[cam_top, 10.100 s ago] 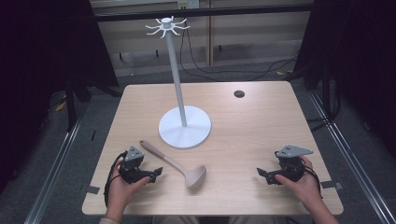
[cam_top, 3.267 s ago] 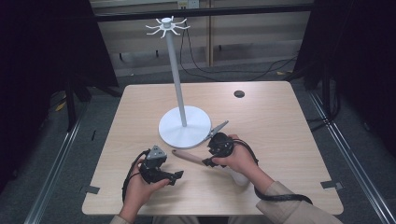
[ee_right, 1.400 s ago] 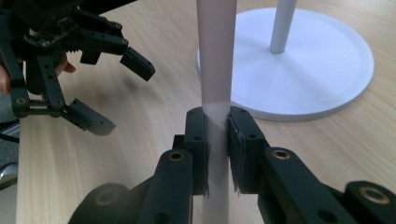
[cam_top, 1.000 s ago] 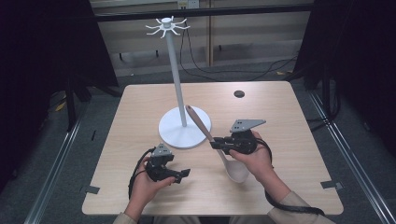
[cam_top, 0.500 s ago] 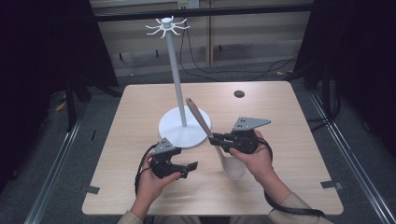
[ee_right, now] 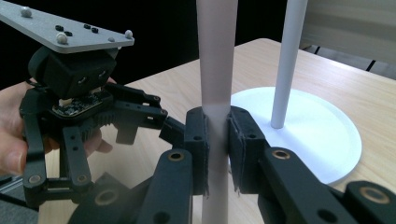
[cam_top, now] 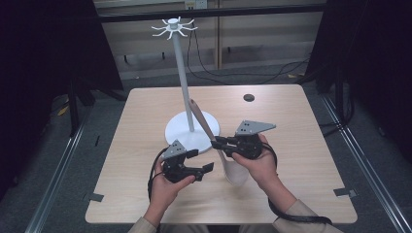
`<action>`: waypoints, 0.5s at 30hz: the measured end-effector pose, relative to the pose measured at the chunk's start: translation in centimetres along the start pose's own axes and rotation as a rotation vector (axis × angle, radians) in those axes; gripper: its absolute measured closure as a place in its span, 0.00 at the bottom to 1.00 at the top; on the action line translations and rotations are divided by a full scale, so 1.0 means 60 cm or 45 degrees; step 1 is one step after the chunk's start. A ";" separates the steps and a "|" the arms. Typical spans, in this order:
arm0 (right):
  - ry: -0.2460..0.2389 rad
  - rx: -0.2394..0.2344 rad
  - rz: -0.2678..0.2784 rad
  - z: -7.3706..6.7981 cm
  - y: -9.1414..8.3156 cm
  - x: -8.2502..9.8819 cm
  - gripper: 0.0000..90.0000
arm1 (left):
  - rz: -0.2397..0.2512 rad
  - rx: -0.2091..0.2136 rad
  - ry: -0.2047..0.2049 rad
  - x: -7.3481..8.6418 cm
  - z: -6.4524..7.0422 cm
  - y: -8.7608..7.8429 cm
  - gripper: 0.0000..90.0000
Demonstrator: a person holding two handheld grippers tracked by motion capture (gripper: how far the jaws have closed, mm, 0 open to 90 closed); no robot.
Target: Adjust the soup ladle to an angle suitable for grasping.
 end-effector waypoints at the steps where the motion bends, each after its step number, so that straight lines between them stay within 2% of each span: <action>1: -0.002 0.001 0.004 -0.001 0.001 -0.002 0.88 | 0.005 0.000 -0.001 -0.001 0.000 0.000 0.24; 10: 0.007 0.031 0.043 -0.004 0.000 -0.011 0.88 | 0.089 0.036 -0.019 -0.021 0.015 0.005 0.33; 15: 0.011 0.033 0.060 -0.007 0.000 -0.014 0.88 | 0.102 0.040 -0.017 -0.028 0.021 0.010 0.42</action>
Point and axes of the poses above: each handheld gripper's, and its own axes: y roughly forward along the jaws, x roughly out of its underside, z roughly to its right, the point moved 7 cm from there along y, roughly forward along the jaws, and after that the axes turned 12 degrees about -z, right-handed, at the moved point
